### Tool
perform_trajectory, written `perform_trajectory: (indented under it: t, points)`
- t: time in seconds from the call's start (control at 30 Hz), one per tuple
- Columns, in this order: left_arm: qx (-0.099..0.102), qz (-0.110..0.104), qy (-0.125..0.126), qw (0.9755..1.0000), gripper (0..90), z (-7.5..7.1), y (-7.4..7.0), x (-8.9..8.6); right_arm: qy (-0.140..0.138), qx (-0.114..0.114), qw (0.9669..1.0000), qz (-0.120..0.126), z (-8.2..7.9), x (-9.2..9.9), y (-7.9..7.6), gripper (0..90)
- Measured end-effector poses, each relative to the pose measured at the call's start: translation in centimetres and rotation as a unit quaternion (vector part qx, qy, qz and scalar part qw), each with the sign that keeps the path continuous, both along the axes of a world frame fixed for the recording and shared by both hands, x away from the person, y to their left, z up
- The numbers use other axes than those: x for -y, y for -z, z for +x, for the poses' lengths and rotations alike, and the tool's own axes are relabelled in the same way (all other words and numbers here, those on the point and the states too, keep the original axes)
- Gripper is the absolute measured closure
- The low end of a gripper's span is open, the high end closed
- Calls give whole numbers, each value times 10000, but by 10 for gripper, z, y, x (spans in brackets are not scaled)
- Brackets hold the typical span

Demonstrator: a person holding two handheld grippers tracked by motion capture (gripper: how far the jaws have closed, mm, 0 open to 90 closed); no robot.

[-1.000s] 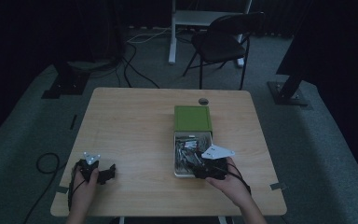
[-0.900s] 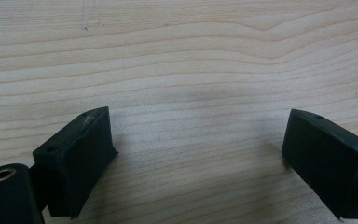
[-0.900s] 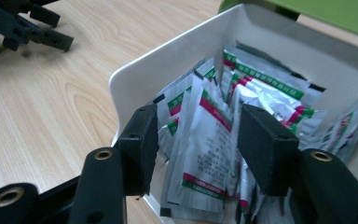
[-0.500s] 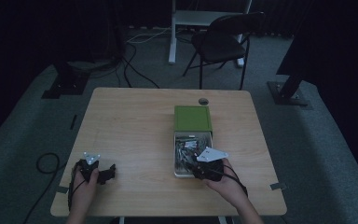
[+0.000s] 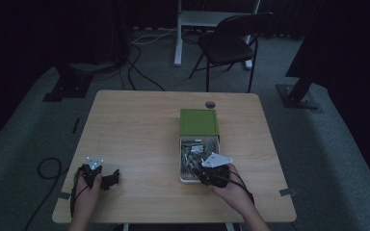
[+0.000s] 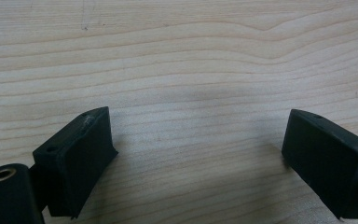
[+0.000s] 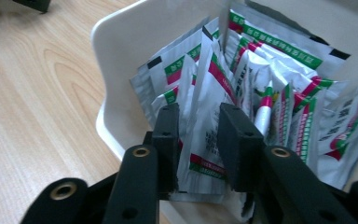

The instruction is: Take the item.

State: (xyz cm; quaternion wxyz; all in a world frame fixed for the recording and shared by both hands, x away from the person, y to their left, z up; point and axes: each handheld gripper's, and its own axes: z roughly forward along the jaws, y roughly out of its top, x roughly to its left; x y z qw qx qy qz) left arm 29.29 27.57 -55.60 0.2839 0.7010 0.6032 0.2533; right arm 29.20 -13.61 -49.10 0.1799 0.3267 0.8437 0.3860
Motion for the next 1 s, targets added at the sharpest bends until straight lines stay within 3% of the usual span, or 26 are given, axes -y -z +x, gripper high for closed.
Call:
perform_trajectory:
  t: [0.27,0.5,0.63,0.87,1.0]
  points:
    - [1,-1,0,10000,95,0,0,0,321,38,9994,107,0,-6,3,743]
    - [1,0,1,10000,95,0,0,0,517,52,9986,-59,-1,-15,7,740]
    - [4,-1,0,10000,95,0,0,0,636,52,9980,-33,-1,-15,7,739]
    - [2,-2,0,10000,95,0,0,0,635,-49,9979,-83,0,-12,6,863]
    - [2,-1,0,10000,94,0,0,0,699,-122,9975,-12,1,-6,2,890]
